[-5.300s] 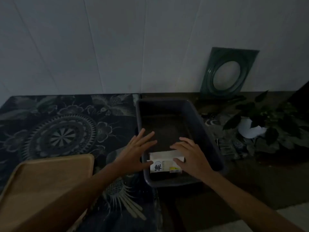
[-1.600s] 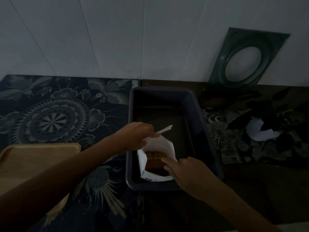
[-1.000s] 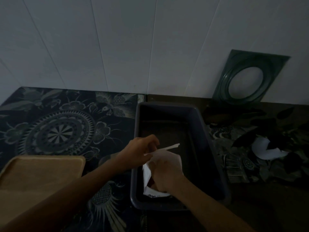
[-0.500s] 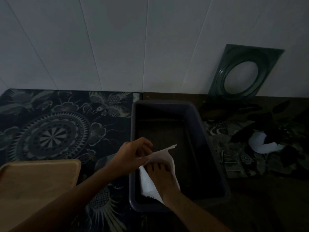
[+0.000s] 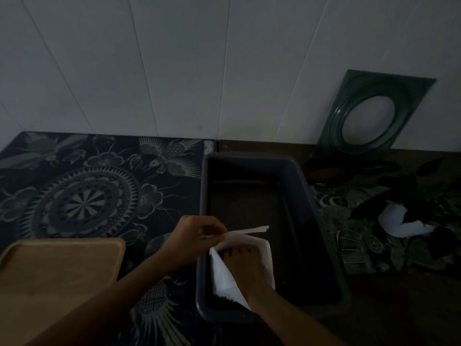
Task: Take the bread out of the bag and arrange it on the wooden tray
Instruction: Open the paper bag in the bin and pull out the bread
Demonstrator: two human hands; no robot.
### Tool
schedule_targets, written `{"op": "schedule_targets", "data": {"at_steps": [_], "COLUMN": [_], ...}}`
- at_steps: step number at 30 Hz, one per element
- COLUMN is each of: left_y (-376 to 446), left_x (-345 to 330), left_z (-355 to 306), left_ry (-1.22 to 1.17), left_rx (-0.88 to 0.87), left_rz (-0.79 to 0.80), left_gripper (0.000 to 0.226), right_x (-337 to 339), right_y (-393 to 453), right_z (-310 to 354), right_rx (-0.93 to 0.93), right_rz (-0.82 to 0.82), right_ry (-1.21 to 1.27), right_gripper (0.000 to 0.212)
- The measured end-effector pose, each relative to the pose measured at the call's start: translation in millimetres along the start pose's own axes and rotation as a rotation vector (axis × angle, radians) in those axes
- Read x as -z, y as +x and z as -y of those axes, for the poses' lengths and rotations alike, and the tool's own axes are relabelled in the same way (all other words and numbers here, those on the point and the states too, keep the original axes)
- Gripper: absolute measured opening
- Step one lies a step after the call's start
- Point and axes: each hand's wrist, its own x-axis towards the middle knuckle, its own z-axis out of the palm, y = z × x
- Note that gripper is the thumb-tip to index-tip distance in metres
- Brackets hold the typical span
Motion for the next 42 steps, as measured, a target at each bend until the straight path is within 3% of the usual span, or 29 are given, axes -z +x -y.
{"op": "schedule_targets", "data": {"at_steps": [5, 8, 11, 19, 27, 33, 38, 42], "left_y": [-3, -3, -2, 5, 10, 9, 7, 3], "left_x": [0, 1, 2, 1, 5, 12, 21, 30], "left_z": [1, 0, 0, -6, -12, -16, -28, -44], "left_ry": [-0.016, -0.018, -0.014, 0.030, 0.072, 0.080, 0.059, -0.120], "left_rx": [0.005, 0.031, 0.031, -0.018, 0.006, 0.045, 0.048, -0.006], "left_rz": [-0.052, -0.103, -0.126, -0.099, -0.008, 0.053, 0.103, 0.125], "left_gripper": [0.012, 0.012, 0.012, 0.015, 0.015, 0.021, 0.033, 0.067], "right_x": [27, 48, 65, 119, 162, 214, 245, 264], "right_y": [-15, -20, -28, -66, -93, -108, -107, -98], "right_z": [1, 4, 0, -9, -25, -53, -73, -85], "right_rx": [-0.019, 0.008, -0.035, 0.014, 0.057, 0.086, 0.121, 0.192], "right_rz": [-0.094, -0.002, -0.058, -0.169, -0.299, -0.280, -0.290, -0.290], "right_ry": [0.093, -0.069, -0.069, -0.005, 0.001, 0.110, 0.248, 0.377], "right_gripper": [0.032, 0.038, 0.033, 0.070, 0.048, 0.045, 0.053, 0.058]}}
